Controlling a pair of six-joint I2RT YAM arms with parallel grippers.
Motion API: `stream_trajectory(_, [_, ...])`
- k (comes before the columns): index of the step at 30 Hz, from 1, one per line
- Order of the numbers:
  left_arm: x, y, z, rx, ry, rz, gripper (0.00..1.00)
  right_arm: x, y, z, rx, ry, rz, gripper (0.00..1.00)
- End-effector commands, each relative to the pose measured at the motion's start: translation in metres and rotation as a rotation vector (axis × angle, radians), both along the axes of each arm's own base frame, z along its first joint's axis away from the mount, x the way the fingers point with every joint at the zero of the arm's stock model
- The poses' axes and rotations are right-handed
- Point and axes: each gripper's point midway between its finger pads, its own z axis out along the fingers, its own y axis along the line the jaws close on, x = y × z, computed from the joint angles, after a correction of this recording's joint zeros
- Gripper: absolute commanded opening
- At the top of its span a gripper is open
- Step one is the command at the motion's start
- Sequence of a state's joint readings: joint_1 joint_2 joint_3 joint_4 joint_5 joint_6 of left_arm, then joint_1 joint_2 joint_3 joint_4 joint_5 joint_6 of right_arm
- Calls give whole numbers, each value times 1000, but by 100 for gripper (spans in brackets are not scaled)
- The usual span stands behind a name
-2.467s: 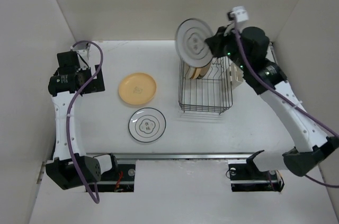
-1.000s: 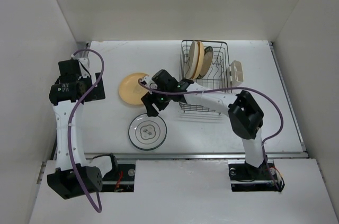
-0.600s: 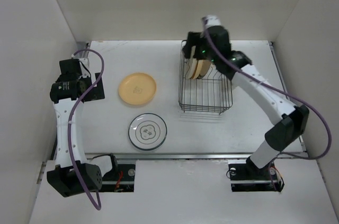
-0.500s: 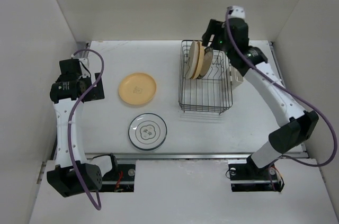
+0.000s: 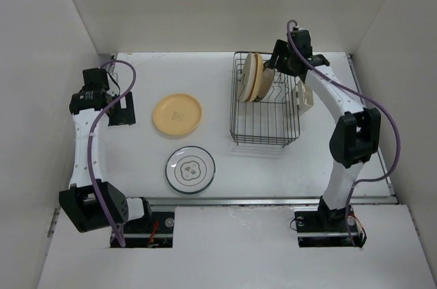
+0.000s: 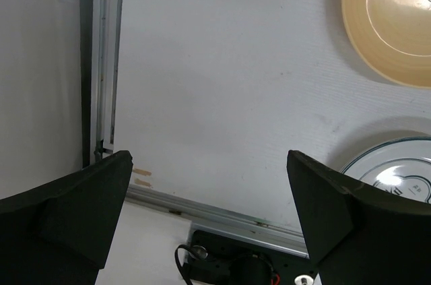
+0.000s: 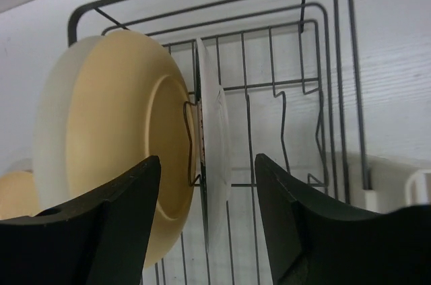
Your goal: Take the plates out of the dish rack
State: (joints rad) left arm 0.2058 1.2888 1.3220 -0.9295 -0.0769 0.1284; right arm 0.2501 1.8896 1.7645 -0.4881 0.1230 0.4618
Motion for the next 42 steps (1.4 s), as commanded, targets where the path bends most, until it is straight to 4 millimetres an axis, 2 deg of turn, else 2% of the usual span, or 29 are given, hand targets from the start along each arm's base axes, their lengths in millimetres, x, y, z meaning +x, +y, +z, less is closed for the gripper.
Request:
stream_trajectory(1, [9,6,16,27,-49,-2,99,3,12,-6,37,14,31,62])
stream_trajectory(2, [9,7,14,33,-39,3,99,7,11,-9,31,16,24,57])
stream_trajectory(3, [11,8,15,35,-48,3,99,9,12,-22,25,40,23,54])
stream_trajectory(4, [11,8,15,35,-48,3,99,9,14,-29,29,53,32,46])
stream_trajectory(7, [10,7,12,33,-39,3,99,15,13,-40,13,81,20,36])
stream_trajectory(10, [10,7,12,33,-39,3,99,17,12,-36,10,69,13,28])
stream_trajectory(13, [8,9,15,44,-46,9,99,20,6,-32,-24,54,5,5])
stream_trajectory(14, [8,9,15,44,-46,9,99,20,4,-29,-45,51,7,0])
stream_trajectory(15, [7,9,17,46,-56,9,99,20,3,-29,-53,50,13,0])
stream_trajectory(17, [9,9,18,48,-65,9,99,21,-5,-11,-87,9,-11,0])
stream_trajectory(19, [8,9,21,50,-74,9,99,19,-15,-4,-130,-7,-39,0])
stream_trajectory(24, [10,9,25,52,-85,9,99,16,-24,48,-193,-123,-101,0])
stream_trajectory(26, [10,9,25,52,-85,9,99,13,-34,67,-254,-157,-149,0])
stream_trajectory(27, [8,9,24,50,-76,9,99,10,-33,77,-274,-177,-167,0])
stream_trajectory(28, [9,9,27,52,-85,9,99,8,-41,76,-308,-165,-192,0])
stream_trajectory(29, [9,9,27,52,-85,9,99,4,-42,82,-322,-178,-215,0])
stream_trajectory(30, [9,7,29,43,-85,4,99,3,-52,85,-352,-181,-266,0])
stream_trajectory(33, [9,5,30,32,-77,-3,99,-14,-66,115,-375,-227,-347,0])
stream_trajectory(34, [9,5,30,27,-79,5,99,-25,-73,131,-369,-256,-371,0])
stream_trajectory(36, [8,3,32,20,-80,0,99,-40,-72,152,-361,-300,-382,0])
stream_trajectory(37, [9,3,32,20,-80,0,99,-47,-61,156,-354,-324,-356,0])
stream_trajectory(38, [9,3,32,20,-80,0,99,-65,-61,183,-322,-386,-351,0])
stream_trajectory(39, [7,3,35,22,-91,0,99,-73,-51,192,-312,-414,-301,0])
stream_trajectory(40, [7,3,35,22,-91,0,99,-91,-27,207,-250,-473,-192,0])
stream_trajectory(42, [5,5,38,36,-97,9,99,-109,8,215,-173,-516,-35,0])
